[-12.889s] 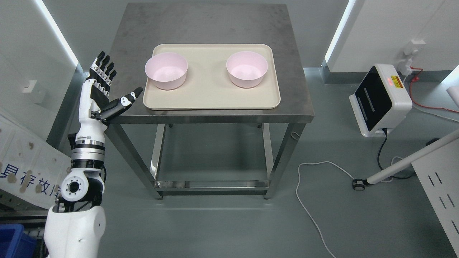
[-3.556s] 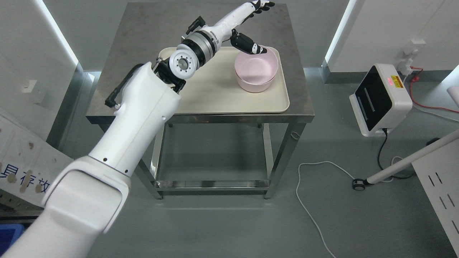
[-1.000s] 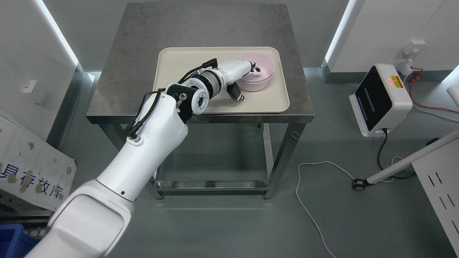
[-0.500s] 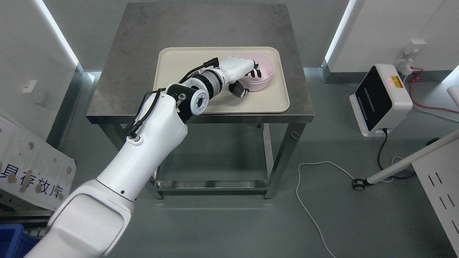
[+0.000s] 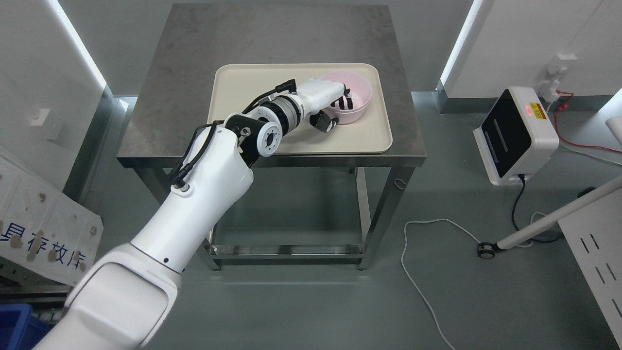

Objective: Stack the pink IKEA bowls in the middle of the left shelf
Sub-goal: 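Grasp the rim of the stacked pink bowls with the left hand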

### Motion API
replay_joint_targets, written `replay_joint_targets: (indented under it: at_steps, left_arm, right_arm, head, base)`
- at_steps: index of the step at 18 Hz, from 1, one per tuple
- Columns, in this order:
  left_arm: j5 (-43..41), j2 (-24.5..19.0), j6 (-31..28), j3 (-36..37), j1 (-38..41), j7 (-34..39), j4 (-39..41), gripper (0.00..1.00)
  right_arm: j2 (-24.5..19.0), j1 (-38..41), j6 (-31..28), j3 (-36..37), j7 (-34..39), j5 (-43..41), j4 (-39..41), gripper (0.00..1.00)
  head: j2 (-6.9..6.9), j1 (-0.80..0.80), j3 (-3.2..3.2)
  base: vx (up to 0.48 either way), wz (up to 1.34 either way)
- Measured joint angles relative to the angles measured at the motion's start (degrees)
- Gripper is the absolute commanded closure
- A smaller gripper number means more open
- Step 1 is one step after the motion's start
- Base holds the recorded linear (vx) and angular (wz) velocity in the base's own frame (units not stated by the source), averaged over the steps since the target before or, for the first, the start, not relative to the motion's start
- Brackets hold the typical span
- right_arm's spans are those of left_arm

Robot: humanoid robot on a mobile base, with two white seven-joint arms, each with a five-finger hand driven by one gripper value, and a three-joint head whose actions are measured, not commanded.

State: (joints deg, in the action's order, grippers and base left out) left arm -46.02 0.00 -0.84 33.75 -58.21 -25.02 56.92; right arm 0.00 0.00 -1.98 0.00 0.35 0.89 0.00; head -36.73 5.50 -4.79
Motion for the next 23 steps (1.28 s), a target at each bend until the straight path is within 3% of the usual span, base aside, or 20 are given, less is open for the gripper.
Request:
replay_joint_targets:
  at_steps: [2, 6, 17, 23]
  left_arm:
    - [0.05, 0.00, 1.63, -0.19, 0.05, 0.00, -0.34, 0.94]
    - [0.18, 0.00, 4.14, -1.00, 0.16, 0.05, -0.85, 0.99]
    - [1.14, 0.00, 17.37, -11.74, 1.39, -0.81, 0.26, 0.99]
    - [1.32, 0.00, 25.95, -21.33, 7.44, -8.93, 6.14, 0.99]
  right_arm:
    - [0.00, 0.00, 0.00, 0.00, 0.00, -0.31, 0.00, 0.00]
    - [0.00, 0.00, 0.00, 0.00, 0.00, -0.62, 0.00, 0.00]
    - [0.00, -0.01, 0.00, 0.00, -0.01, -0.86, 0.00, 0.00]
    - [0.00, -0.02, 0.01, 0.00, -0.01, -0.88, 0.00, 0.00]
  head:
    - [0.00, 0.00, 0.00]
    - [0.00, 0.00, 0.00]
    - [0.00, 0.00, 0.00]
    - [0.00, 0.00, 0.00]
  base:
    - [0.000, 0.00]
    - [0.000, 0.00]
    - [0.003, 0.00]
    - [-0.014, 0.02]
